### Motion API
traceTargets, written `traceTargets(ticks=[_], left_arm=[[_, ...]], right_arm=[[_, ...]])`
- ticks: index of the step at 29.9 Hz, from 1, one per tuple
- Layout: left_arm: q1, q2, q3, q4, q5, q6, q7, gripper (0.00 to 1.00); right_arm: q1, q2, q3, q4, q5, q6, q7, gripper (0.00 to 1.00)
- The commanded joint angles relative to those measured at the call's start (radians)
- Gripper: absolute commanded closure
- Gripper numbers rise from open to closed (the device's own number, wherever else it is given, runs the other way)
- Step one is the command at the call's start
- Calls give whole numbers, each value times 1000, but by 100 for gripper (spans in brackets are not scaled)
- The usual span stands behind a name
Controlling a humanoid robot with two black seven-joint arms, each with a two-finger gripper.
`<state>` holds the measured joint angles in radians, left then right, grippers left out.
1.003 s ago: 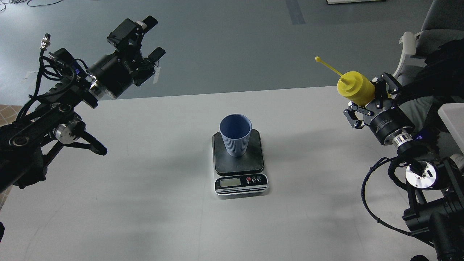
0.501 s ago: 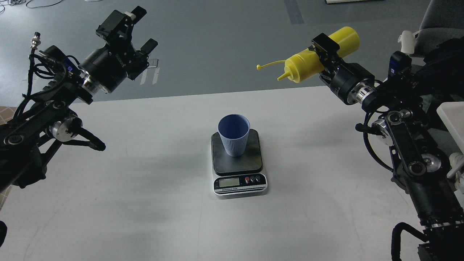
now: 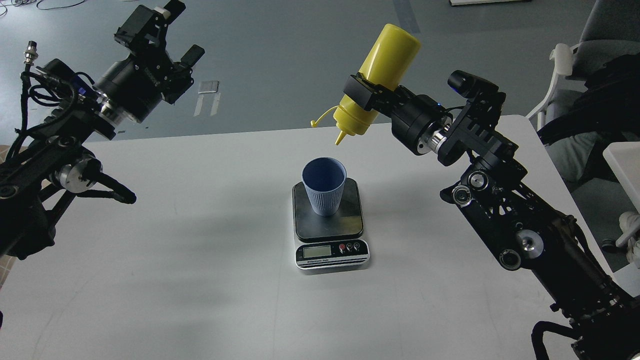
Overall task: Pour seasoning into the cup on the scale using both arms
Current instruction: 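Tilt the yellow bottle nozzle-down into the blue cup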
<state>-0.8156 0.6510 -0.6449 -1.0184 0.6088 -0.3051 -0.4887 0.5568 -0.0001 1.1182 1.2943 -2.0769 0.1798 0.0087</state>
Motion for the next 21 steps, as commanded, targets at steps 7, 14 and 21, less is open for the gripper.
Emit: traceTargets(ticks=[7, 14, 21], left_arm=[[1, 27, -2, -3, 0, -2, 0, 0], [1, 35, -8, -3, 0, -2, 0, 0], [1, 39, -18, -3, 0, -3, 0, 0]], right_arm=[[-15, -37, -147, 0, -55, -117, 22, 100], [-35, -38, -161, 2, -105, -140, 48, 100], [-48, -34, -144, 7, -94, -145, 43, 100]])
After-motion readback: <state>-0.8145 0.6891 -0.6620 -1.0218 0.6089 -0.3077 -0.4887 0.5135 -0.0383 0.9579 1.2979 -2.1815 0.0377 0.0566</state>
